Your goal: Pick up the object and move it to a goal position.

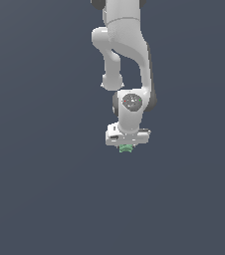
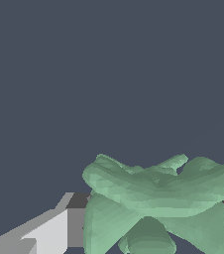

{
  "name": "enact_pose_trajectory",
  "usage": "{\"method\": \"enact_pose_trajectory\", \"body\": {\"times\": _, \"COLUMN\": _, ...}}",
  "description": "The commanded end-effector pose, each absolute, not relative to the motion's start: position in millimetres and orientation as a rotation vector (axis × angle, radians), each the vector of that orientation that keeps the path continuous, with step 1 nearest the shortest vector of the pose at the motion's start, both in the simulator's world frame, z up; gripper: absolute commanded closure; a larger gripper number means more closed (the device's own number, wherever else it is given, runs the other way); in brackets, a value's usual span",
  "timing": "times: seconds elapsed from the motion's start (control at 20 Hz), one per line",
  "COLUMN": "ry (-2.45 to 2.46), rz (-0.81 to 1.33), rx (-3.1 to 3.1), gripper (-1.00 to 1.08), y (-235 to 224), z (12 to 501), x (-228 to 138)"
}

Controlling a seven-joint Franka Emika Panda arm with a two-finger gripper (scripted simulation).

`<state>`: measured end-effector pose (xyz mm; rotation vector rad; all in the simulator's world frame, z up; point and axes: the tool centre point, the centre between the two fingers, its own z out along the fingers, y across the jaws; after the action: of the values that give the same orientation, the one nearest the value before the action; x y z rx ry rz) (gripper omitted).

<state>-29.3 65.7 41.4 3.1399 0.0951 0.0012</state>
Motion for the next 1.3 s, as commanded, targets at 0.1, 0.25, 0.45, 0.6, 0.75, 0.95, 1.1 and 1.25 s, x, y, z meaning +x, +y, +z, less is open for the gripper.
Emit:
{"method": "enact_pose_trajectory", "body": {"times": 0.1, "ry": 0.096, "rz": 0.002, "rx": 3.140, "gripper": 1.08, "y": 66.9, "z": 49.3, "x": -28.2}}
{"method": "enact_pose_trajectory", "body": {"times": 0.25, "ry": 0.096, "rz": 0.002, "rx": 3.140, "gripper": 1.08, "y": 68.3, "z": 62.1, "x": -26.5}}
{"method": "enact_pose_trajectory", "body": {"times": 0.45, "ry": 0.096, "rz": 0.002, "rx": 3.140, "gripper": 1.08, "y": 71.2, "z": 87.8, "x": -22.9}}
{"method": "enact_pose_trajectory", "body": {"times": 0.6, "ry": 0.096, "rz": 0.002, "rx": 3.140, "gripper": 1.08, "y": 74.1, "z": 113.0, "x": -19.4}}
{"method": "enact_pose_trajectory", "body": {"times": 0.75, "ry": 0.096, "rz": 0.002, "rx": 3.140, "gripper": 1.08, "y": 77.5, "z": 142.8, "x": -15.1}}
{"method": "enact_pose_trajectory", "body": {"times": 0.95, "ry": 0.096, "rz": 0.001, "rx": 3.140, "gripper": 1.08, "y": 82.9, "z": 186.9, "x": -8.3}}
{"method": "enact_pose_trajectory", "body": {"times": 1.1, "ry": 0.096, "rz": 0.001, "rx": 3.140, "gripper": 1.08, "y": 86.8, "z": 219.7, "x": -2.9}}
{"method": "enact_pose_trajectory", "body": {"times": 1.25, "ry": 0.096, "rz": 0.001, "rx": 3.140, "gripper": 1.08, "y": 90.4, "z": 250.5, "x": 2.4}}
